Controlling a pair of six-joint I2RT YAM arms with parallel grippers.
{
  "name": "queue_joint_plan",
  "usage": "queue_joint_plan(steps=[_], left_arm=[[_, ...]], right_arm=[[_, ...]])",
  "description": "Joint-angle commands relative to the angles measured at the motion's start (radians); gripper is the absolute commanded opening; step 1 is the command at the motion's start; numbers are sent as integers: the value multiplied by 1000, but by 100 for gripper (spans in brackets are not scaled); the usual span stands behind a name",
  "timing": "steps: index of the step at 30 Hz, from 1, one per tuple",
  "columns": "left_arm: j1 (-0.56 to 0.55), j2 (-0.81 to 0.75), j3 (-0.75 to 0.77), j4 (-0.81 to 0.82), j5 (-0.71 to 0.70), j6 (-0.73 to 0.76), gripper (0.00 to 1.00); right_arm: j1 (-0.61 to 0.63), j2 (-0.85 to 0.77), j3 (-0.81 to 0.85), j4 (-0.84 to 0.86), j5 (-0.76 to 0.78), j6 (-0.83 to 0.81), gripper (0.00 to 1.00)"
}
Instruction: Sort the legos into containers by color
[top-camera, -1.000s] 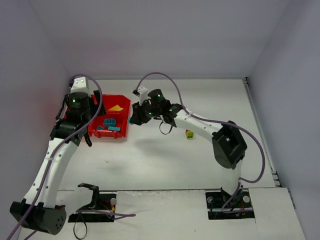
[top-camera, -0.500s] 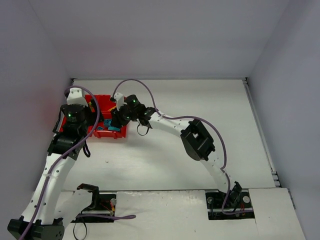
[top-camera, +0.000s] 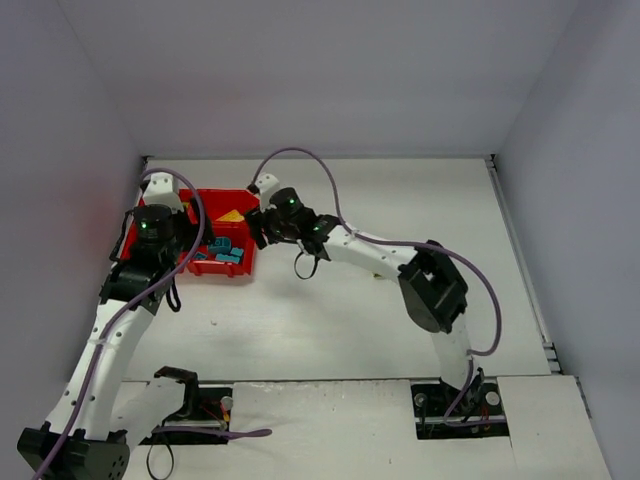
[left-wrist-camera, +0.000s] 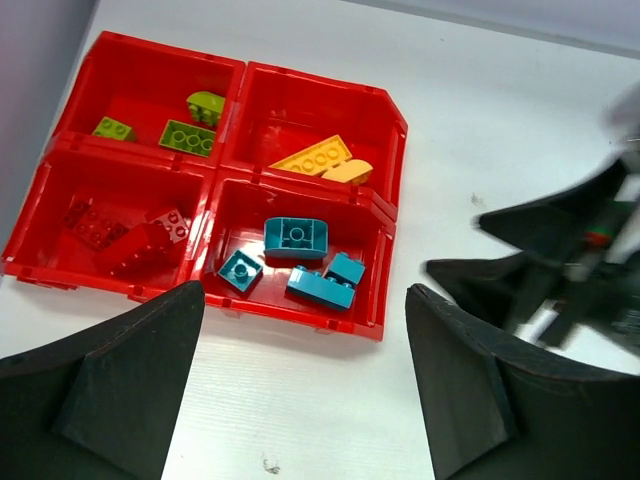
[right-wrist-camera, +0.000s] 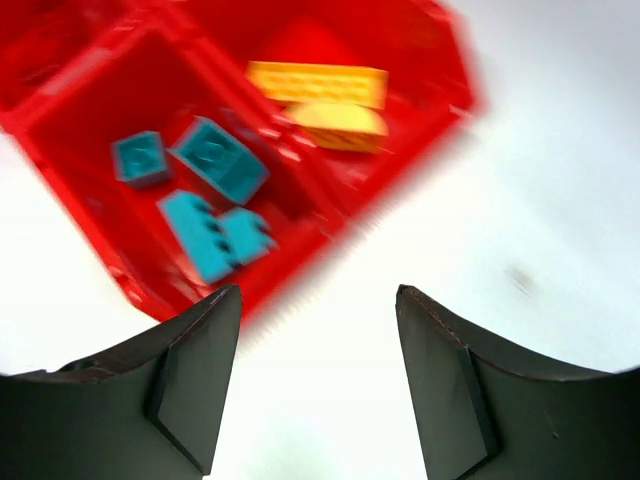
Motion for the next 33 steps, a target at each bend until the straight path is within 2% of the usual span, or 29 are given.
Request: queue_joint_plan(steps=[1, 2, 5, 10, 15, 22, 33], left_arm=[[7, 9, 33, 64, 43, 4, 75], [7, 14, 35, 64, 51, 2, 75], [7, 26, 38, 61, 74, -1, 75], [8, 38, 38, 63, 103, -7, 75], [8, 48, 38, 64, 116, -8, 75], [8, 66, 42, 64, 146, -10, 75], [7, 69, 38, 64, 146, -11, 75]], right_arm=[[-25, -207, -109, 12, 283, 26, 59], [-30, -230, -185, -2, 384, 52, 60], [-48, -314, -319, -73, 516, 110, 60], [-82, -455, -500, -197, 626, 259, 61], [-175, -607, -684, -235, 580, 342, 61], [-212, -725, -822, -248, 590, 373, 61], [-292, -690, -844, -223, 459, 356, 54]])
